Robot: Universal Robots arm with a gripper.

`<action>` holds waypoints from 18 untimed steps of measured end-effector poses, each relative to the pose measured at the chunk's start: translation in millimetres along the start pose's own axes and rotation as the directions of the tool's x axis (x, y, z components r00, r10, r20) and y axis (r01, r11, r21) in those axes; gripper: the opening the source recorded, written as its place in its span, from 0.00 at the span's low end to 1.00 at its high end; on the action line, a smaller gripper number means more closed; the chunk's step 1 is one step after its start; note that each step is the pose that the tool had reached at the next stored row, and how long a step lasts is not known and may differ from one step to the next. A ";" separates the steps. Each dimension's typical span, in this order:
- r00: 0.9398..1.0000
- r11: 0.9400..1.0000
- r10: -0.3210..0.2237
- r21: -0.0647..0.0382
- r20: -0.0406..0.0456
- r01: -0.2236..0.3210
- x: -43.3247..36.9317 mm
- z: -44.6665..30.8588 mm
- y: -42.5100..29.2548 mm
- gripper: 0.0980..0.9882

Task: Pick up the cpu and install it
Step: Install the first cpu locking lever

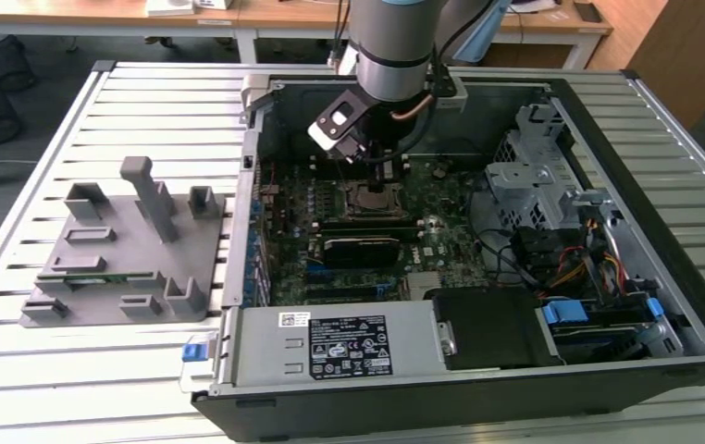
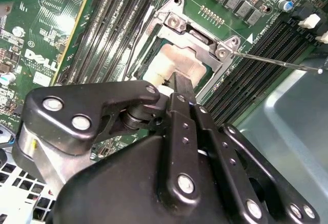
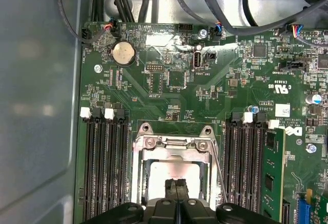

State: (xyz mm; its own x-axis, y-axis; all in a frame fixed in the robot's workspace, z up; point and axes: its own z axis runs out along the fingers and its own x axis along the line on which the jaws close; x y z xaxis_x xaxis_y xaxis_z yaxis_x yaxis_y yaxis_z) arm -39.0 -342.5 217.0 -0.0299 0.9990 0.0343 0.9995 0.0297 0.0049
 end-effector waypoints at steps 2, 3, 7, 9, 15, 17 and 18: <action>1.000 1.000 0.000 0.000 0.000 0.000 0.0 -1.1 0.0 0.01; 1.000 1.000 0.000 0.000 0.000 0.000 0.0 -1.6 0.0 0.01; 1.000 1.000 0.000 0.000 0.000 0.000 0.1 -5.1 0.0 0.01; 1.000 1.000 0.000 0.000 0.000 0.000 0.3 -8.5 0.0 0.01; 1.000 1.000 0.000 0.000 0.000 0.000 0.7 -22.4 0.2 0.01; 1.000 1.000 0.000 0.000 0.000 0.000 1.0 -29.3 0.2 0.01; 1.000 1.000 0.000 0.000 0.000 0.000 1.1 -32.8 0.2 0.01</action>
State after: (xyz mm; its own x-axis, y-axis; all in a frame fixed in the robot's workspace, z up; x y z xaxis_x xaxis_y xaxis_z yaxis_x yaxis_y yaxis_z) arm -38.9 -342.5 249.9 -0.0299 0.9990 0.0345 0.9995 0.0297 0.0051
